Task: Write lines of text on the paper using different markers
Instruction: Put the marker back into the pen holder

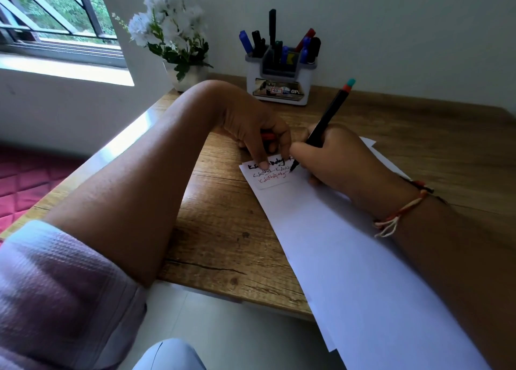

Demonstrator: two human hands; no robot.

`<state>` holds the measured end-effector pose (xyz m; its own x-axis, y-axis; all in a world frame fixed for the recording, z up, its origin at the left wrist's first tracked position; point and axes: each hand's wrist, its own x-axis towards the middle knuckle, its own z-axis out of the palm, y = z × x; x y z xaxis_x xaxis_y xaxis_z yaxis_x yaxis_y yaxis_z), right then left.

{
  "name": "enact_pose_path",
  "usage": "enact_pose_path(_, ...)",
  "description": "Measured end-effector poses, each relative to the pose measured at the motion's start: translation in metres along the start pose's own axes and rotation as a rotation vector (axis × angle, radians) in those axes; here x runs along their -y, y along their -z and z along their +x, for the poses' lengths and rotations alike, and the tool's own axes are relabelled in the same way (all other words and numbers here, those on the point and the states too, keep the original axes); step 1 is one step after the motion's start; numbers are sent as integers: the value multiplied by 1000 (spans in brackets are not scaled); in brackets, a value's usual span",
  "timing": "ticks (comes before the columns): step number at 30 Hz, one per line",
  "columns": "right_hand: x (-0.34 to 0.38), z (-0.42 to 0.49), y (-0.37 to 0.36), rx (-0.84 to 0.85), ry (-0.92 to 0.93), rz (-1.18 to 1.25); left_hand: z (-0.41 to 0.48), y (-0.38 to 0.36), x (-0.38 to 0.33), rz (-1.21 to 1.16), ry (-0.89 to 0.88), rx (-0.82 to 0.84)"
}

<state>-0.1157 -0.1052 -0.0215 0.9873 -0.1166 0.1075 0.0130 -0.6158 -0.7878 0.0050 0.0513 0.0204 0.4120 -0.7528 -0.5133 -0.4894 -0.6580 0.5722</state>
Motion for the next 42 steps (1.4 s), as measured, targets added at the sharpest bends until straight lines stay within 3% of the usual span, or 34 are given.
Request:
enact_pose_path(5,-1,4,3,-148,-103,317,-2,0,-2,34,-36,-39)
enact_pose_path(11,-2,9,18,-327,-59,487,4,1,1,-189,-147,-336)
enact_pose_path(18,0,13,25,-293,-114,707,14,-1,3,-361,-303,-522)
enact_pose_path(31,2,11,27,-269,-90,739,19,-2,4,-364,-391,-493)
enact_pose_path(42,0,11,25,-267,-4,783,25,1,0,-1008,-353,-564)
